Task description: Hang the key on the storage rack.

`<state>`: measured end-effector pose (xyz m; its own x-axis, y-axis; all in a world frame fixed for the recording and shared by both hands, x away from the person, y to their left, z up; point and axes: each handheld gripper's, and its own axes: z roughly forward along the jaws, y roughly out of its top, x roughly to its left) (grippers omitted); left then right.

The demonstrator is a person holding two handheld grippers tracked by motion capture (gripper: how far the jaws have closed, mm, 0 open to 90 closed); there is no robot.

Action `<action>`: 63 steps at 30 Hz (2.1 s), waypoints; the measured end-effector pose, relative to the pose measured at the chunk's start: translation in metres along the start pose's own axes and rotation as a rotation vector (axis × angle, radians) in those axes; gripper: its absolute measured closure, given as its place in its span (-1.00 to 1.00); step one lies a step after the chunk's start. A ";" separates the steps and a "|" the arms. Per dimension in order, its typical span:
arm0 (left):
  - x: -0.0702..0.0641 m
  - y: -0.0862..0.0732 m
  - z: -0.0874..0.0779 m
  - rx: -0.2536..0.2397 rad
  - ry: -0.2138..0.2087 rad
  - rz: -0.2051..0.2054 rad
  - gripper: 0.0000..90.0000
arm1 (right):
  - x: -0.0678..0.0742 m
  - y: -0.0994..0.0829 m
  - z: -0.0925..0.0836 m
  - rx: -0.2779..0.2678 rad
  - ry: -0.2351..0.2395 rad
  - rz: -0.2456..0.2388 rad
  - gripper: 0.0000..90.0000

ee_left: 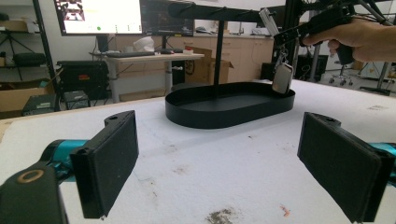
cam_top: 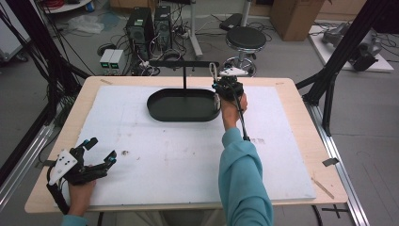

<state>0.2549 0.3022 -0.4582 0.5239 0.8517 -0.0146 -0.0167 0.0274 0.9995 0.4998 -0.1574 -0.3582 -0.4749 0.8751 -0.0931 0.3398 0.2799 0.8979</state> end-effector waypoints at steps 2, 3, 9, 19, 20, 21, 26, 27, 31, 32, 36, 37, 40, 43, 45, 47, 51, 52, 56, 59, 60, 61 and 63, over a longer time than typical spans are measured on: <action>0.000 0.000 0.000 -0.001 0.000 -0.001 -0.71 | 0.000 -0.001 0.001 0.003 0.007 0.009 0.82; 0.000 0.000 0.000 0.000 0.000 0.000 -0.71 | -0.001 -0.001 0.002 0.002 0.008 0.005 0.82; 0.000 0.000 0.000 0.000 0.000 0.000 -0.71 | -0.003 -0.003 0.004 0.006 0.031 0.026 0.82; 0.000 0.000 0.000 0.000 0.002 -0.002 -0.71 | -0.013 -0.005 0.003 0.010 0.061 0.041 0.63; 0.000 0.000 0.000 -0.001 0.002 -0.003 -0.71 | -0.013 -0.005 0.002 0.006 0.066 0.049 0.59; 0.000 0.000 0.000 0.000 0.001 -0.001 -0.71 | -0.015 -0.005 0.001 0.002 0.069 0.051 0.53; 0.000 0.000 0.000 0.000 0.002 -0.003 -0.71 | -0.020 -0.003 -0.007 -0.037 0.096 0.055 -0.19; 0.000 0.000 0.000 0.001 0.000 0.000 -0.71 | -0.021 -0.002 -0.009 -0.042 0.107 0.062 -0.38; 0.000 0.000 0.000 0.001 0.002 0.002 -0.71 | -0.024 0.000 -0.023 -0.059 0.144 0.034 -0.98; 0.000 0.000 0.000 0.000 0.002 0.002 -0.71 | -0.025 0.000 -0.027 -0.076 0.159 0.033 -0.99; -0.001 0.000 0.000 0.000 0.001 0.010 -0.71 | -0.031 -0.008 -0.053 -0.159 0.255 0.044 -0.99; -0.001 0.000 0.000 0.000 0.002 0.008 -0.71 | -0.032 -0.010 -0.058 -0.167 0.265 0.036 -0.99; 0.000 0.000 0.000 -0.001 0.003 0.004 -0.71 | -0.034 -0.024 -0.082 -0.186 0.314 0.003 -0.99; -0.001 0.000 0.000 -0.001 0.001 0.010 -0.71 | -0.037 -0.041 -0.107 -0.221 0.341 -0.028 -0.99; -0.001 0.000 0.000 0.000 0.002 0.007 -0.71 | -0.039 -0.055 -0.123 -0.245 0.349 -0.038 -0.99; -0.001 0.000 0.000 -0.001 0.002 0.006 -0.71 | -0.042 -0.068 -0.138 -0.254 0.357 -0.040 -0.99; -0.001 0.000 0.000 -0.001 0.001 0.010 -0.71 | -0.049 -0.094 -0.159 -0.303 0.342 -0.034 -0.99; -0.001 0.000 0.000 -0.002 0.001 0.010 -0.71 | -0.050 -0.101 -0.163 -0.310 0.337 -0.029 -0.99; -0.001 0.000 0.000 -0.001 0.002 0.012 -0.71 | -0.053 -0.130 -0.175 -0.325 0.300 -0.024 -0.99; -0.001 0.000 0.000 0.000 0.001 0.012 -0.71 | -0.052 -0.154 -0.180 -0.357 0.262 -0.010 -0.99; -0.001 0.000 0.000 0.000 0.002 0.014 -0.71 | -0.052 -0.161 -0.181 -0.374 0.248 -0.013 -0.99; -0.001 0.000 0.000 -0.002 0.003 0.014 -0.71 | -0.051 -0.167 -0.182 -0.382 0.239 -0.013 -0.99; -0.002 0.000 0.000 -0.004 0.003 0.015 -0.71 | -0.050 -0.176 -0.183 -0.397 0.228 0.001 -0.99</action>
<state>0.2538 0.3008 -0.4583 0.5212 0.8534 0.0002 -0.0282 0.0170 0.9995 0.3150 -0.3230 -0.4330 -0.6562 0.7537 -0.0355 0.0237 0.0676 0.9974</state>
